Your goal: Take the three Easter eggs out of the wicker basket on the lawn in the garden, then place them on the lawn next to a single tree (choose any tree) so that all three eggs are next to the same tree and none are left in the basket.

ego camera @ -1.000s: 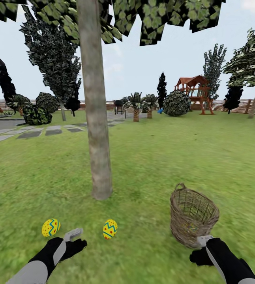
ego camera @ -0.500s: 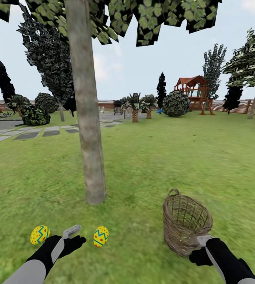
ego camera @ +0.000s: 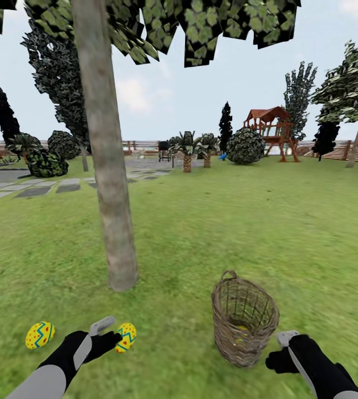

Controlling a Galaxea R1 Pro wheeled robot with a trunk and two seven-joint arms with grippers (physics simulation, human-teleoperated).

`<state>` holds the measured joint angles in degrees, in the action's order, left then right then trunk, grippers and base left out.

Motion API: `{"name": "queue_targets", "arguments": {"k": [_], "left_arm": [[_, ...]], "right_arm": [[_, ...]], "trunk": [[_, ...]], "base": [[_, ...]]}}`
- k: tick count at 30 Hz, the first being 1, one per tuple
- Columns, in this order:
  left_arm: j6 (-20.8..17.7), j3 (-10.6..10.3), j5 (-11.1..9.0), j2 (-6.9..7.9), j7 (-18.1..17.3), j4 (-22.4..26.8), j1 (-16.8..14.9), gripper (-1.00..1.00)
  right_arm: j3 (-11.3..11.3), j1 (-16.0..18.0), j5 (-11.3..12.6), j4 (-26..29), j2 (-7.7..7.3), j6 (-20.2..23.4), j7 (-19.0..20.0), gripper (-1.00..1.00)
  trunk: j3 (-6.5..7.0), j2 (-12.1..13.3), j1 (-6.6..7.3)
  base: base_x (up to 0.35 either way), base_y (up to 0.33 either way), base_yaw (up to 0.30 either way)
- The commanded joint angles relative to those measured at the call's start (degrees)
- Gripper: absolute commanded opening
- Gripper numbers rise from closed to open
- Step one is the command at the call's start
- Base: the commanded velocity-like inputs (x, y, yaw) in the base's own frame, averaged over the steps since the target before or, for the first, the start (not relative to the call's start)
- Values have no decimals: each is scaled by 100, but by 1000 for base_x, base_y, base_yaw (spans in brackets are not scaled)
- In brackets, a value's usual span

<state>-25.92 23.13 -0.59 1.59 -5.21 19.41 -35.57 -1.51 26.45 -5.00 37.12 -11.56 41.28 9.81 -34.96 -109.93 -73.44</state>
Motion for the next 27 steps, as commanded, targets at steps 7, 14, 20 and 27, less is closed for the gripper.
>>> {"name": "queue_targets", "arguments": {"k": [7,14,20,27], "left_arm": [[-44,34,-5,-10,-15,10,-3,100],[-37,72,-27,-2,-15,18,-3,100],[-36,71,-29,-1,-15,19,-3,100],[-36,99,-43,-1,-23,27,-3,100]], "right_arm": [[-16,1,-54,-2,4,13,39,100],[-16,2,-54,-3,5,11,39,100],[-17,3,-55,-3,5,5,39,100],[-16,1,-62,-3,5,2,39,100]], "trunk": [[120,279,154],[245,560,308],[281,640,352],[407,921,505]], "base": [[140,-295,0],[211,-192,0],[238,-105,0],[118,-15,0]]}}
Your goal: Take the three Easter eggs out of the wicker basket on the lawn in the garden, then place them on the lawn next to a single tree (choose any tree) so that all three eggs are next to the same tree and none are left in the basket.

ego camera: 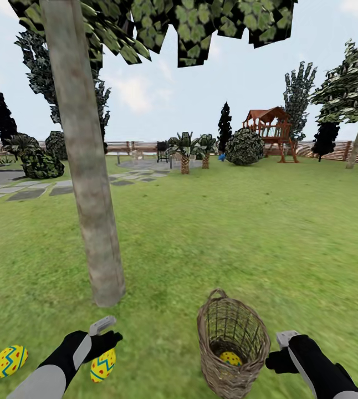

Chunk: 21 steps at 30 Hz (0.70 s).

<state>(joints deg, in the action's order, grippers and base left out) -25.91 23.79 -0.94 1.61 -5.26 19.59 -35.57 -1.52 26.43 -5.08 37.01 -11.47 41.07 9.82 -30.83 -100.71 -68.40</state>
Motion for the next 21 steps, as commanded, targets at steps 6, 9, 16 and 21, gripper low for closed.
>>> {"name": "queue_targets", "arguments": {"k": [6,9,16,21], "left_arm": [[-37,27,-19,-10,-19,-43,-3,100],[-37,23,-20,-14,-19,-54,-3,100],[46,21,-23,-68,-32,-58,-3,100],[194,23,-36,-105,-22,-68,-3,100]], "right_arm": [[-20,2,-55,8,-4,24,38,100],[-23,2,-55,8,2,24,38,100],[-19,2,-55,8,-2,23,38,100],[-16,2,-55,8,-2,17,46,100]], "trunk": [[30,78,45],[30,78,45],[30,78,45],[30,78,45]], "base": [[221,41,0],[313,107,0],[153,24,0],[7,1,0]]}}
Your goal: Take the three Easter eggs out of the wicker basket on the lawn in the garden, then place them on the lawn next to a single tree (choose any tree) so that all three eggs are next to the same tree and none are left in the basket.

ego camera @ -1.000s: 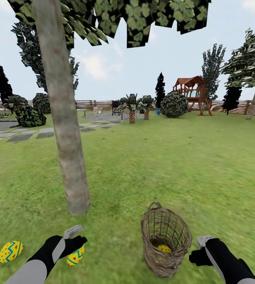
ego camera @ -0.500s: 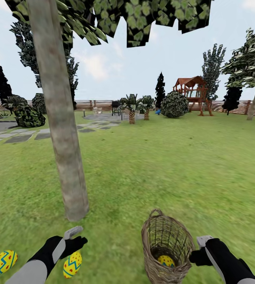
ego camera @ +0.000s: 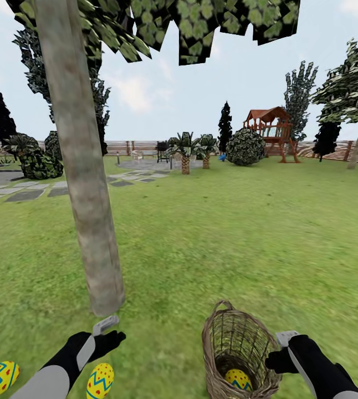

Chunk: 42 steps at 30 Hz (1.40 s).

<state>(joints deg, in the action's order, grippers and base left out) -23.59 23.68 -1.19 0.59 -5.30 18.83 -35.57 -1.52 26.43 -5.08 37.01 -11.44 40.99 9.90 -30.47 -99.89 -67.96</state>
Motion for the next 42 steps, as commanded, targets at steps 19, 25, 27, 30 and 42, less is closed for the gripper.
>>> {"name": "queue_targets", "arguments": {"k": [19,25,27,30,42], "left_arm": [[56,-21,82,-332,2,-63,-3,100],[56,-22,83,-333,2,-63,-3,100],[56,-25,83,-332,2,-63,-3,100],[56,-30,83,-331,2,-63,-3,100],[56,-30,83,-331,2,-63,-3,100]], "right_arm": [[-8,3,-46,8,-7,32,34,100],[-7,3,-46,8,-7,32,35,100],[-7,3,-46,8,-7,32,37,100],[-6,3,-46,8,-7,32,37,100],[-5,3,-45,8,-7,32,37,100]], "trunk": [[-7,-3,0],[-7,-3,0],[-7,-3,0],[-7,-3,0],[-7,-3,0]], "base": [[-92,-133,0],[-192,-306,0],[-182,-312,0],[-154,-321,0],[-99,-331,0]]}}
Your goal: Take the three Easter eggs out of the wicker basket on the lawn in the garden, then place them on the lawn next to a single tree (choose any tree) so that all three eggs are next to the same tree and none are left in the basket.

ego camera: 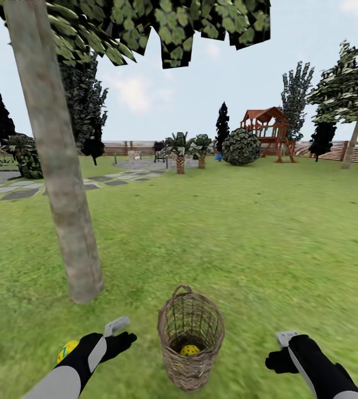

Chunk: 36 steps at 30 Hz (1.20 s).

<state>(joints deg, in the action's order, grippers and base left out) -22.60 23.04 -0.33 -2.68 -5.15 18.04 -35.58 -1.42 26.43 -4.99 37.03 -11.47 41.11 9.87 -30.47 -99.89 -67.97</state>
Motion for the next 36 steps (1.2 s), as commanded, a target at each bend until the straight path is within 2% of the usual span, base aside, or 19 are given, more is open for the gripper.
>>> {"name": "queue_targets", "arguments": {"k": [1,6,9,10,13,15,16,18,21,31,33,36], "left_arm": [[-43,34,-2,-5,-12,16,-2,100],[-55,30,-4,28,-34,77,-2,100],[-104,39,-9,157,-78,114,-2,100],[-142,36,-10,323,-123,124,-2,100],[-308,-2,1,584,-431,137,-2,100],[-447,-45,156,896,-953,243,-2,100],[-510,-55,309,1055,-1302,301,-2,100],[-551,-59,487,1164,-1619,340,-2,100],[-575,-78,622,1188,-1800,361,-2,100],[-579,-65,664,1175,-1776,359,-2,100],[-579,-63,662,1174,-1710,359,-2,100],[-579,-63,658,1096,-1232,352,-2,100]], "right_arm": [[-15,2,-51,6,-4,20,40,100],[-15,2,-46,6,-9,20,43,100],[7,2,-44,6,-18,31,61,100],[19,2,-35,15,-38,40,70,100],[20,2,-28,25,-41,49,71,100],[1,2,-45,30,-24,53,64,100],[-7,2,-54,31,-19,54,62,100],[-13,2,-59,31,-15,54,55,100],[-19,2,-62,28,-13,55,51,100],[-2,2,-49,49,-17,63,45,100],[-24,3,-50,44,-12,59,42,100],[-33,3,-54,42,-13,55,41,100]], "trunk": [[-7,-4,1],[-7,-4,1],[-7,-4,1],[-7,-4,1],[-7,-4,1],[-7,-4,1],[-7,-4,1],[-7,-4,1],[-7,-4,1],[-7,-4,1],[-7,-4,1],[-7,-4,1]], "base": [[-86,-334,0],[-86,-334,0],[-56,-334,0],[-14,-334,0],[-6,-334,0],[-2,-334,0],[-1,-334,0],[0,-334,0],[0,-334,0],[0,-334,0],[0,-334,0],[0,-334,0]]}}
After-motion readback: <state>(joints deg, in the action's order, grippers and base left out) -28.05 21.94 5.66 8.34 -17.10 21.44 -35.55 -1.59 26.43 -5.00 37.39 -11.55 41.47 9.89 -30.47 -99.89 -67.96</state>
